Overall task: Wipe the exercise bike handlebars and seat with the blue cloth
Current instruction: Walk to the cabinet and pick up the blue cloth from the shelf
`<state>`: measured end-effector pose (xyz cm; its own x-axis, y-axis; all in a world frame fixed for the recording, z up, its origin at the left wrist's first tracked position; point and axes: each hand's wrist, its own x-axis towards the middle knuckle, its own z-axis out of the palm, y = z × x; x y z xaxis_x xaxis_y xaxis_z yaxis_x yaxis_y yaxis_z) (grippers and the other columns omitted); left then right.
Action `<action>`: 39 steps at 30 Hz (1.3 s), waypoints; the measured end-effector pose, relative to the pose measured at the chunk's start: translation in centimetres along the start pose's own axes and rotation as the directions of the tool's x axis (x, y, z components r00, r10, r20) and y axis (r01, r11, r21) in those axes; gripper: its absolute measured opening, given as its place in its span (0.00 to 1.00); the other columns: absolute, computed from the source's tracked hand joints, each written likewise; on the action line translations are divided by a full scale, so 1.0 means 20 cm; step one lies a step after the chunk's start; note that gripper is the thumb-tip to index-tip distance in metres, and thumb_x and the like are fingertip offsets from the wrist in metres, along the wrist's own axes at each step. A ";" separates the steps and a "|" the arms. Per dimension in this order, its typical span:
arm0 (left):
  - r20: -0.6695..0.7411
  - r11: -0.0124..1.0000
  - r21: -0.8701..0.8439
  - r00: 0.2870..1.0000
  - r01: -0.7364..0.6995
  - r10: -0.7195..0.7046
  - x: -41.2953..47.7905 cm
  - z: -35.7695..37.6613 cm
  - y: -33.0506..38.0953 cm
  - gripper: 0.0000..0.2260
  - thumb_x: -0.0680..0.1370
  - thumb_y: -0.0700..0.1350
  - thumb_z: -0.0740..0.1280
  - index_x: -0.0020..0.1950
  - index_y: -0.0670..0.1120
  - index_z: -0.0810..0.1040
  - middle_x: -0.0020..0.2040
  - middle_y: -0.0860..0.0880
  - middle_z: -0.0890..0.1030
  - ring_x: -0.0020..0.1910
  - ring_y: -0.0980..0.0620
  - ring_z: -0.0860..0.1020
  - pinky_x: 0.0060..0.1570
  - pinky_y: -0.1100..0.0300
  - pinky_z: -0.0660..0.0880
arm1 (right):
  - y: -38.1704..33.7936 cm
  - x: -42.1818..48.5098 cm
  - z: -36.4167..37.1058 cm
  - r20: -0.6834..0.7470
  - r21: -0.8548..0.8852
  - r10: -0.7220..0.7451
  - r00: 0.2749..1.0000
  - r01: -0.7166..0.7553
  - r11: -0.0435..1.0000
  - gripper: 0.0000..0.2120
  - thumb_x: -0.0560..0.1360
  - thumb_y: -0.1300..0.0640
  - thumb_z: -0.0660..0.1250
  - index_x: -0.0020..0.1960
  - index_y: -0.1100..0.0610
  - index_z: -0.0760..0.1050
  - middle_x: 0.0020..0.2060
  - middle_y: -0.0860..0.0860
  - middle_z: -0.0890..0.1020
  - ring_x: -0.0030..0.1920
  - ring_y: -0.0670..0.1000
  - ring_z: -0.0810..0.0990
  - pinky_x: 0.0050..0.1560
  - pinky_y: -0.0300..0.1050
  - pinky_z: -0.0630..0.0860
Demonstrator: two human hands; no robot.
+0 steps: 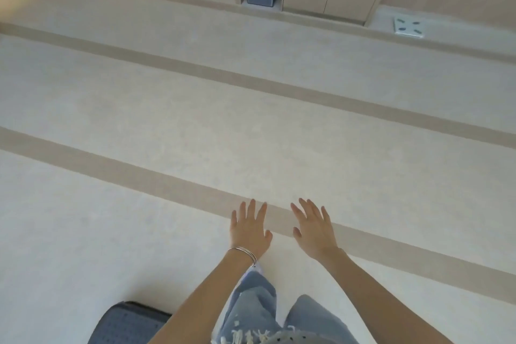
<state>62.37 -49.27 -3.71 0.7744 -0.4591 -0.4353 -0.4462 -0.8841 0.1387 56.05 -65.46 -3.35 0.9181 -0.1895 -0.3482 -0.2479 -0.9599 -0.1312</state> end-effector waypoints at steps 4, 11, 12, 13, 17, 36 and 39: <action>-0.017 0.999 0.039 0.999 -0.035 0.036 0.17 -0.12 -0.11 0.29 0.79 0.55 0.53 0.77 0.51 0.44 0.78 0.46 0.47 0.76 0.43 0.46 0.74 0.44 0.47 | -0.02 0.17 -0.07 0.004 -0.008 0.026 1.000 -0.026 1.000 0.27 0.79 0.52 0.55 0.76 0.51 0.50 0.76 0.50 0.52 0.76 0.51 0.48 0.74 0.55 0.45; -0.003 0.999 0.033 0.999 -0.041 0.041 0.45 -0.21 -0.19 0.29 0.79 0.55 0.54 0.77 0.51 0.45 0.78 0.46 0.47 0.76 0.43 0.47 0.73 0.43 0.47 | -0.03 0.47 -0.15 0.040 -0.013 0.021 0.999 -0.021 1.000 0.27 0.79 0.52 0.55 0.75 0.50 0.50 0.76 0.49 0.52 0.76 0.50 0.48 0.74 0.53 0.46; -0.001 0.999 0.025 0.999 -0.034 0.034 0.50 -0.22 -0.19 0.29 0.79 0.55 0.54 0.77 0.51 0.45 0.78 0.46 0.47 0.76 0.43 0.47 0.73 0.44 0.47 | -0.02 0.53 -0.15 0.043 -0.014 0.015 0.999 -0.015 1.000 0.26 0.80 0.51 0.54 0.75 0.50 0.50 0.76 0.49 0.52 0.76 0.49 0.49 0.74 0.53 0.46; 0.004 0.999 0.020 1.000 -0.031 0.031 0.55 -0.24 -0.18 0.29 0.79 0.55 0.54 0.77 0.51 0.45 0.78 0.46 0.47 0.76 0.43 0.47 0.73 0.44 0.47 | 0.00 0.57 -0.16 0.044 -0.014 0.015 0.999 -0.014 1.000 0.26 0.80 0.51 0.54 0.75 0.49 0.50 0.76 0.48 0.52 0.76 0.49 0.49 0.74 0.52 0.46; 0.018 0.999 0.029 1.000 -0.021 0.021 0.79 -0.34 -0.17 0.29 0.79 0.55 0.54 0.77 0.51 0.45 0.78 0.46 0.48 0.76 0.43 0.47 0.74 0.44 0.47 | 0.07 0.83 -0.23 0.048 0.013 0.015 0.999 -0.016 1.000 0.26 0.80 0.51 0.54 0.76 0.50 0.50 0.76 0.49 0.52 0.76 0.49 0.48 0.74 0.53 0.45; -0.013 0.992 0.078 0.994 -0.104 0.106 2.16 -1.05 0.03 0.30 0.78 0.54 0.55 0.77 0.52 0.46 0.78 0.46 0.49 0.76 0.44 0.48 0.74 0.44 0.48 | 0.54 2.02 -0.78 0.020 0.011 0.117 0.993 -0.117 0.993 0.28 0.78 0.52 0.55 0.75 0.53 0.50 0.75 0.52 0.54 0.75 0.51 0.50 0.74 0.55 0.45; -0.002 0.988 0.087 0.991 -0.131 0.131 2.36 -1.13 -0.02 0.29 0.79 0.55 0.54 0.77 0.52 0.47 0.78 0.46 0.49 0.76 0.44 0.47 0.74 0.43 0.47 | 0.53 2.22 -0.82 0.026 0.027 0.144 0.989 -0.144 0.989 0.29 0.78 0.54 0.56 0.75 0.53 0.50 0.75 0.54 0.54 0.75 0.52 0.50 0.74 0.54 0.45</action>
<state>109.28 -72.62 -4.25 0.7098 -0.5714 -0.4119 -0.5808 -0.8056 0.1166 99.31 -87.52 -5.07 0.8647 -0.3200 -0.3871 -0.3859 -0.9166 -0.1044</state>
